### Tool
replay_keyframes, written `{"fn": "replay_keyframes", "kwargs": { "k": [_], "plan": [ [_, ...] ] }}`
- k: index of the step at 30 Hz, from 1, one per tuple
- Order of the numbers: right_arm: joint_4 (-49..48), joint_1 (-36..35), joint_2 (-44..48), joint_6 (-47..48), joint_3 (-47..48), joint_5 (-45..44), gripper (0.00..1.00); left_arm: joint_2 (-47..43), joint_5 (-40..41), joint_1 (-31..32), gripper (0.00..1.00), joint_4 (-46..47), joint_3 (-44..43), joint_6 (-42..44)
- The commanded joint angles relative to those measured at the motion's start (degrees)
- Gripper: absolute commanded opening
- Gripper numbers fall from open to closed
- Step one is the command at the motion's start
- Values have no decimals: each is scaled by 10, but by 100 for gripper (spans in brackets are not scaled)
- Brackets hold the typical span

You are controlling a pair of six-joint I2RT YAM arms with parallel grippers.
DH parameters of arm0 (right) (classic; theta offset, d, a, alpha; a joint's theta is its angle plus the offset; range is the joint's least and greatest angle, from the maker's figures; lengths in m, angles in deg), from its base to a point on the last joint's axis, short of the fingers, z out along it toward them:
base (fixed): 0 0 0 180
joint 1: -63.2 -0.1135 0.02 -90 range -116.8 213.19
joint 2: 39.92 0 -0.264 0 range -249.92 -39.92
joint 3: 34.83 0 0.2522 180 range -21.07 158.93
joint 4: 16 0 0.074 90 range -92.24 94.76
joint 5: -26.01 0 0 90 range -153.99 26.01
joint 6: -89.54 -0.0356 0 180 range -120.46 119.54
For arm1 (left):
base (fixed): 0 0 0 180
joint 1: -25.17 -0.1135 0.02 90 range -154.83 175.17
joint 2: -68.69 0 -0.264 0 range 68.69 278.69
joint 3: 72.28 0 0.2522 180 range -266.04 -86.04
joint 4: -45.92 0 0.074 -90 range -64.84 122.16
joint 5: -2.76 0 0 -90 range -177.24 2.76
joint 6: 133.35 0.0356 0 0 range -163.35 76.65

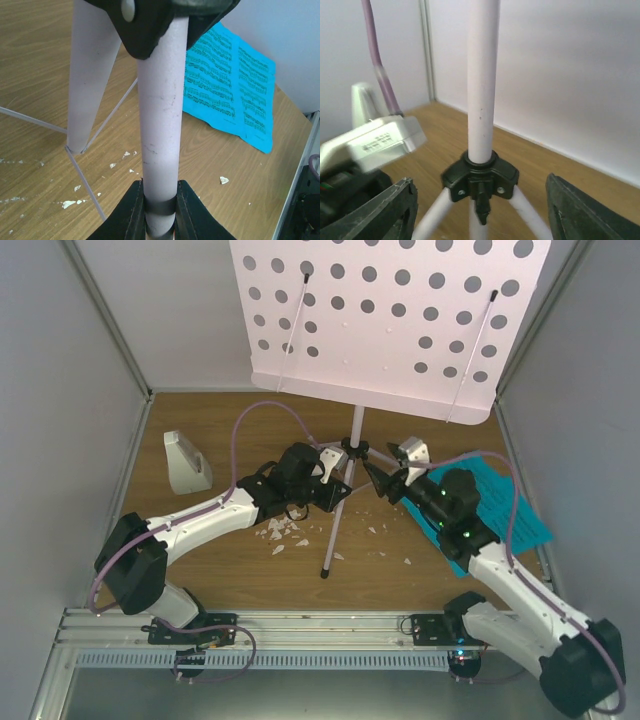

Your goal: Pack up the instrument practice props

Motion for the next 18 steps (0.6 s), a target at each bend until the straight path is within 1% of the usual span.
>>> {"fn": "replay_keyframes", "kwargs": {
  "k": [1, 4, 6, 10, 15, 18],
  "plan": [
    [-97, 30, 43, -198, -70, 79, 76, 8, 10, -5, 0, 10, -10, -6],
    [-139, 42, 47, -360, -108, 93, 80, 8, 12, -5, 0, 10, -11, -6],
    [-188, 44, 51, -470, -134, 94, 82, 7, 12, -5, 0, 9, -12, -5],
    [-248, 44, 48, -684, -162, 76, 83, 6, 12, -5, 0, 8, -11, -4],
    [-252, 44, 15, -821, -158, 83, 85, 6, 13, -5, 0, 8, -11, -3],
    [-317, 43, -20, -885, -167, 99, 86, 5, 12, -5, 0, 9, -10, -4]
  ]
}}
